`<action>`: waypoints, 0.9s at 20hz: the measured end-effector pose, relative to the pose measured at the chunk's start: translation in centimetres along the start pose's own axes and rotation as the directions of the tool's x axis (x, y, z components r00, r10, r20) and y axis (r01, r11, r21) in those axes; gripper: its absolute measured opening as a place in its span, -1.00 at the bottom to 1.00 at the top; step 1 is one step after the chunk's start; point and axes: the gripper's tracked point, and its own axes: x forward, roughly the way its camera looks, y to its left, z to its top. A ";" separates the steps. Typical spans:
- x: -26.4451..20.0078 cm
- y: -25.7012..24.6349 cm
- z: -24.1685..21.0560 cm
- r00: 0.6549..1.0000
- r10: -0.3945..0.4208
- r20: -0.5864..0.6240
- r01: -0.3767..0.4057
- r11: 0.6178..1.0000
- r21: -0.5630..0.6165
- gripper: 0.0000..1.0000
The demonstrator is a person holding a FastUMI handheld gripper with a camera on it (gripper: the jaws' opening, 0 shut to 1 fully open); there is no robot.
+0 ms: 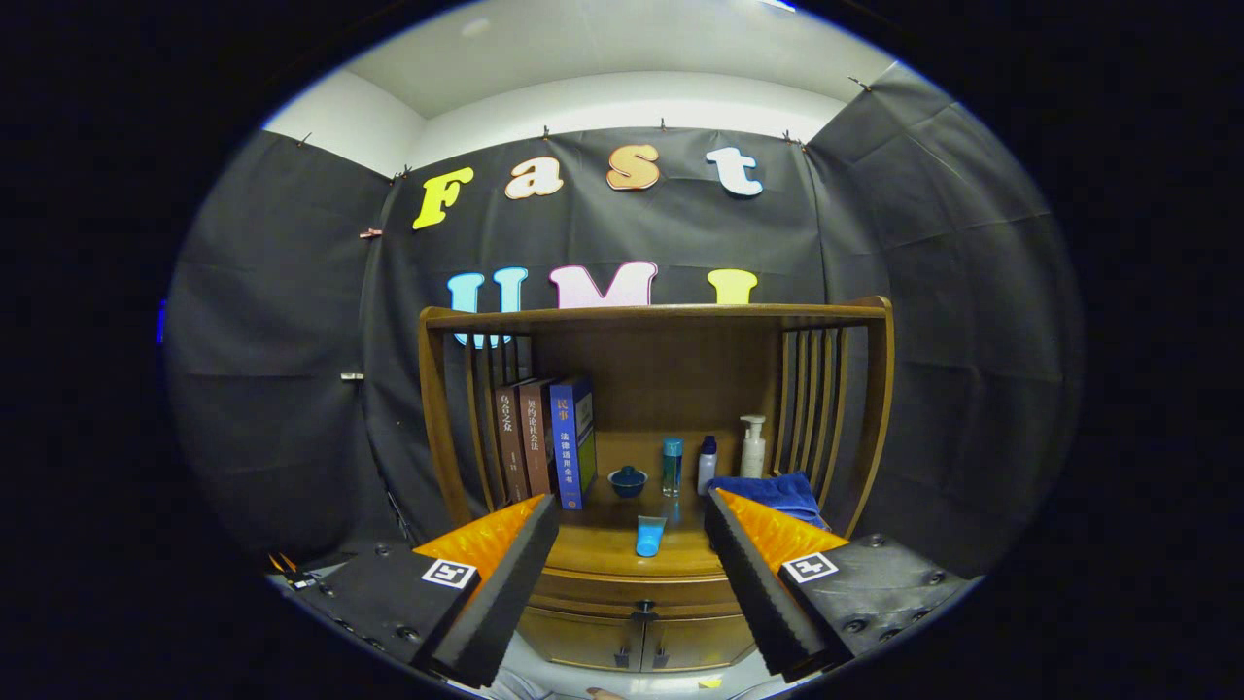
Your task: Pull open the drawer, take out the items inside it, and place them on the countertop above the cabinet.
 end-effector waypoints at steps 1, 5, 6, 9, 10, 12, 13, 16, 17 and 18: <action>-0.1 0.1 0.1 1.000 0.002 0.003 -0.002 1.000 -0.003 0.97; -0.2 0.0 0.1 1.000 0.002 0.005 -0.002 1.000 -0.006 0.97; -0.2 -0.1 0.2 1.000 0.001 0.005 -0.001 1.000 -0.005 0.97; -0.1 -0.2 0.2 1.000 0.002 0.009 -0.002 1.000 -0.005 0.97; -0.1 -0.2 0.2 1.000 0.003 0.009 -0.003 1.000 -0.007 0.97; -0.1 -0.2 0.2 1.000 0.003 0.011 -0.003 1.000 -0.011 0.97; -0.2 -0.2 0.2 1.000 0.003 0.012 -0.003 1.000 -0.012 0.97; -0.1 -0.2 0.2 1.000 0.006 0.011 -0.006 1.000 -0.009 0.97; -0.2 -0.2 0.2 1.000 0.006 0.011 -0.006 1.000 -0.008 0.97; -0.2 -0.2 0.2 1.000 0.006 0.011 -0.006 1.000 -0.009 0.97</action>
